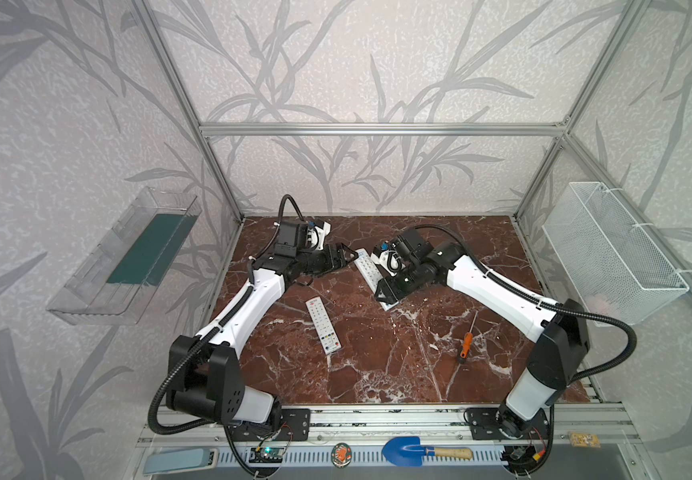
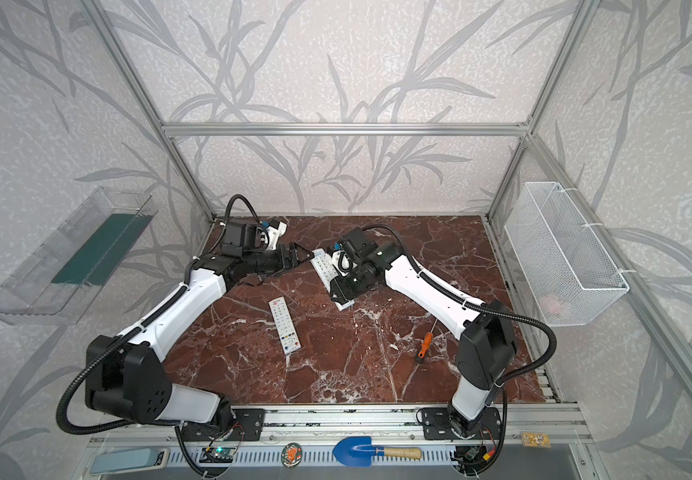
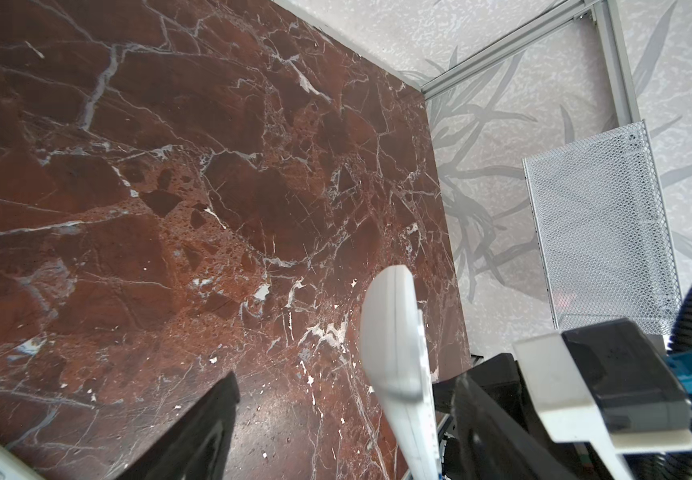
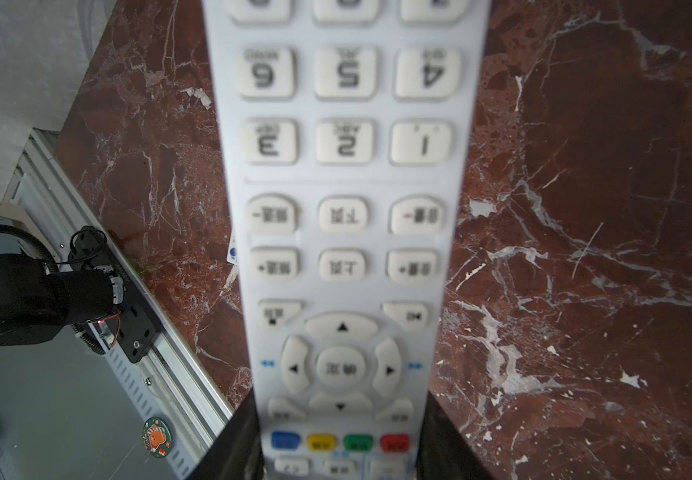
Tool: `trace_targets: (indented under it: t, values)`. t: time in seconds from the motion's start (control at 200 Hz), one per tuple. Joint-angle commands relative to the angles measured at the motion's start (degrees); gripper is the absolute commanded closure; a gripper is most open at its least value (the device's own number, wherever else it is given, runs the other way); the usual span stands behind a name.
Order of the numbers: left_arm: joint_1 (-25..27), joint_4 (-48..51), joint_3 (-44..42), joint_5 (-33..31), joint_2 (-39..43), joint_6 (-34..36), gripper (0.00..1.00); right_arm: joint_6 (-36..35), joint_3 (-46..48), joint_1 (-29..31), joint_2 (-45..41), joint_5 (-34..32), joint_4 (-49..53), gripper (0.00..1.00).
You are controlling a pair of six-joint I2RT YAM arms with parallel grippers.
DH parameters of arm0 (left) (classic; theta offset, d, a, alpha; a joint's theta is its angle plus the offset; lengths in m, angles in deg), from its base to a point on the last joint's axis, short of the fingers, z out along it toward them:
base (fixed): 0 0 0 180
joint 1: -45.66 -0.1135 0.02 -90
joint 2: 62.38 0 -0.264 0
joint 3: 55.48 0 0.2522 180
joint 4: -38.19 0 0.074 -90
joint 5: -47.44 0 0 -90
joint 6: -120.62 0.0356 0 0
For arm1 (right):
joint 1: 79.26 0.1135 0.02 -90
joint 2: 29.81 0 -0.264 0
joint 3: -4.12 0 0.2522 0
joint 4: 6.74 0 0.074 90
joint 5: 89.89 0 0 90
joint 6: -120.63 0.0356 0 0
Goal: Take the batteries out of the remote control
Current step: 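Close the right gripper on the remote's end and lift it toward the left gripper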
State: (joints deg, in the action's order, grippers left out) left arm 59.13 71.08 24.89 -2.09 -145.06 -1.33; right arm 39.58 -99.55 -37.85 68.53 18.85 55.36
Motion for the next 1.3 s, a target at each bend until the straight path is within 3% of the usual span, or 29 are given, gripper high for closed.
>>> trace_targets:
  t: [0.0,0.63,1.125,1.295]
  values:
    - [1.6,-4.3,1.1,0.6,-0.8,-2.8,0.18,-0.2,-2.6,-0.1,-1.5,3.5,1.0,0.79]
    - [5.6,-5.6,0.9,3.2,-2.4,-5.5,0.42,3.8,-2.9,-0.3,0.7,5.3,-1.9,0.82]
    - [6.0,-9.4,-0.2,4.3,-4.0,-11.3,0.71,3.9,-2.5,-0.8,0.3,4.9,-2.0,0.83]
    - [6.0,-9.0,0.7,3.7,-5.1,-12.8,0.79,3.8,-1.9,-1.2,-0.2,4.8,-2.3,0.77]
